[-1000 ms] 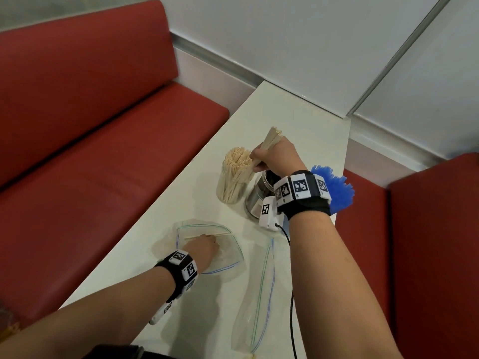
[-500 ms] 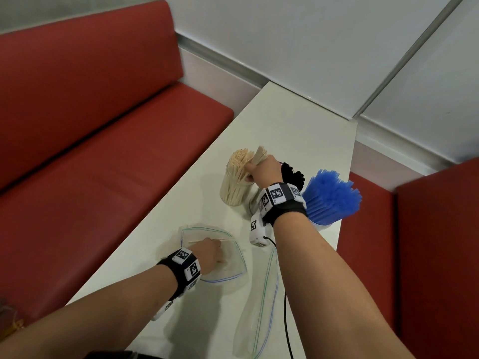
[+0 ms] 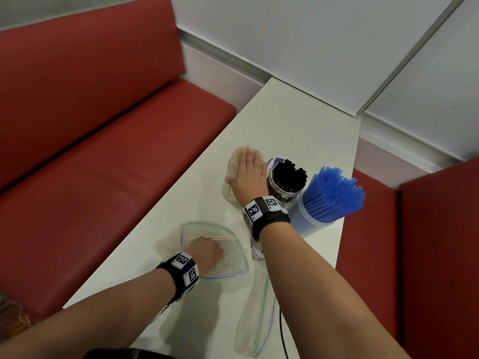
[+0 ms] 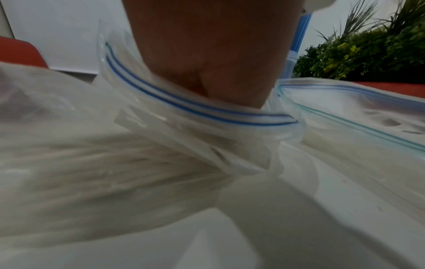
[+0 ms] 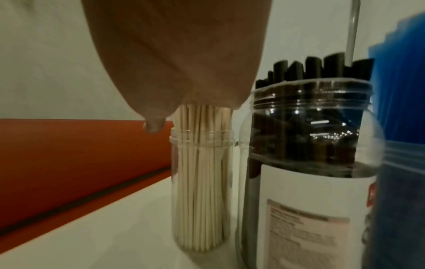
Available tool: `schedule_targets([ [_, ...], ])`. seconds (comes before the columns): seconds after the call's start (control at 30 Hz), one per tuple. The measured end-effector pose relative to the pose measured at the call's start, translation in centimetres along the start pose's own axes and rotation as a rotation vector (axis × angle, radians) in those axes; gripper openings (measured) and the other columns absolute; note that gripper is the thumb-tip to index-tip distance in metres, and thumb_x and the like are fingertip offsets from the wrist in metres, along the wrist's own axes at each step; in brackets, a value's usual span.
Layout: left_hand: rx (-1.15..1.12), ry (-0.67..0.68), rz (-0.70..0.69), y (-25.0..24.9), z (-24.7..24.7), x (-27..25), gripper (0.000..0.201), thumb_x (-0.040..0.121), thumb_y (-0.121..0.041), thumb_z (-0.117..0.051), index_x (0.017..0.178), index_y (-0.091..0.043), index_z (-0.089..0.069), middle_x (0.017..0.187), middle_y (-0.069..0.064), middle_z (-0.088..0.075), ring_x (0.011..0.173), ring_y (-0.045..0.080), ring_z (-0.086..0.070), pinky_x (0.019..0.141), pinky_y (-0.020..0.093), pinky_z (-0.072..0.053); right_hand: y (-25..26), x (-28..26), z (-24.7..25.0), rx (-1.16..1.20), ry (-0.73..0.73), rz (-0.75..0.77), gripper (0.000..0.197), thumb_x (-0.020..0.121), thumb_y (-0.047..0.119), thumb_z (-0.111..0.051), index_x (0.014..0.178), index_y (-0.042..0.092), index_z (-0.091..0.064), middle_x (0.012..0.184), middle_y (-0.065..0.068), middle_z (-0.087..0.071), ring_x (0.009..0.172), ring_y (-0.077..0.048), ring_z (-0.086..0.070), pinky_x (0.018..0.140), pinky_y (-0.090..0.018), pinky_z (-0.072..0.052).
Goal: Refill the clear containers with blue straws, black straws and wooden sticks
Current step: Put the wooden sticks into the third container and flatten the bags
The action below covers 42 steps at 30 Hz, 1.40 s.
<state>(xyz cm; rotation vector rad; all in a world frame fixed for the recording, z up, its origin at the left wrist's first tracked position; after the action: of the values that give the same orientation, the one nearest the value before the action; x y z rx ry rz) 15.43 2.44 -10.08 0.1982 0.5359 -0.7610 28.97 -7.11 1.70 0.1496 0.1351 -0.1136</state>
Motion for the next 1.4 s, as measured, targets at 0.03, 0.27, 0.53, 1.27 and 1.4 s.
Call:
schedule_targets([
  [0.03, -0.017, 0.017, 0.015, 0.2, 0.1, 0.1, 0.032, 0.102, -0.011, -0.037, 0.125, -0.006, -0.057, 0.130, 0.011, -0.057, 0.119, 0.032, -0.056, 0.101, 0.038, -0.043, 0.0, -0.1, 0.0, 0.045, -0.009, 0.002, 0.073, 0.109, 0.042, -0.036, 0.162, 0.007, 0.000, 0.171, -0.012, 0.002, 0.157, -0.032, 0.010, 0.126, -0.049, 0.005],
  [0.27, -0.267, 0.007, 0.003, 0.6, 0.0, 0.3, 0.025, 0.102, -0.015, -0.035, 0.113, -0.003, -0.055, 0.122, 0.018, -0.060, 0.110, 0.031, -0.058, 0.092, 0.037, -0.042, 1.2, -4.6, 1.2, 0.905, -0.156, 0.083, 0.026, 0.101, 0.012, -0.047, 0.116, 0.015, -0.069, 0.096, -0.003, -0.071, 0.083, -0.014, -0.066, 0.079, -0.034, -0.052],
  [0.53, -0.286, -0.061, -0.045, 0.8, -0.9, 0.9, 0.038, 0.102, -0.005, -0.034, 0.137, -0.005, -0.047, 0.143, 0.019, -0.046, 0.129, 0.027, -0.047, 0.107, 0.030, -0.031, 0.2, -12.5, -10.4, 0.750, 0.276, 0.015, 0.030, 0.101, 0.038, -0.060, 0.108, 0.013, -0.074, 0.105, -0.007, -0.074, 0.099, -0.022, -0.066, 0.086, -0.031, -0.050],
  [1.27, -0.054, -0.360, 0.111, 1.8, -1.2, -2.3, 0.026, 0.085, -0.002, -0.052, 0.105, -0.017, -0.057, 0.131, 0.008, -0.036, 0.116, 0.031, -0.039, 0.081, 0.039, -0.043, -4.1, -18.3, -14.7, 0.786, 0.288, -0.396, 0.019, 0.087, -0.007, -0.055, 0.091, 0.012, -0.058, 0.080, -0.015, -0.064, 0.056, -0.017, -0.059, 0.073, -0.040, -0.059],
  [1.4, -0.014, -0.402, 0.117, 1.7, -1.2, -2.3, 0.031, 0.083, -0.003, -0.057, 0.107, -0.023, -0.062, 0.156, 0.014, -0.018, 0.138, 0.038, -0.025, 0.103, 0.050, -0.032, -5.0, -18.5, -15.0, 0.802, 0.257, -0.464, 0.021, 0.088, -0.001, -0.061, 0.100, 0.013, -0.052, 0.084, -0.012, -0.062, 0.061, -0.020, -0.060, 0.072, -0.038, -0.058],
])
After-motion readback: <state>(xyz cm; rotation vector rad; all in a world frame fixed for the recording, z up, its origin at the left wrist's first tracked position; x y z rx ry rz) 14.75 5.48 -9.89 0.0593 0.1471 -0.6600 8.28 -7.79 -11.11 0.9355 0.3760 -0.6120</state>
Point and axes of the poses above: each hand's wrist, its own x-axis towards the middle knuckle, its own z-axis out of the back of the hand, y = z × x, the point moved 9 cm from there along x, towards the middle knuckle
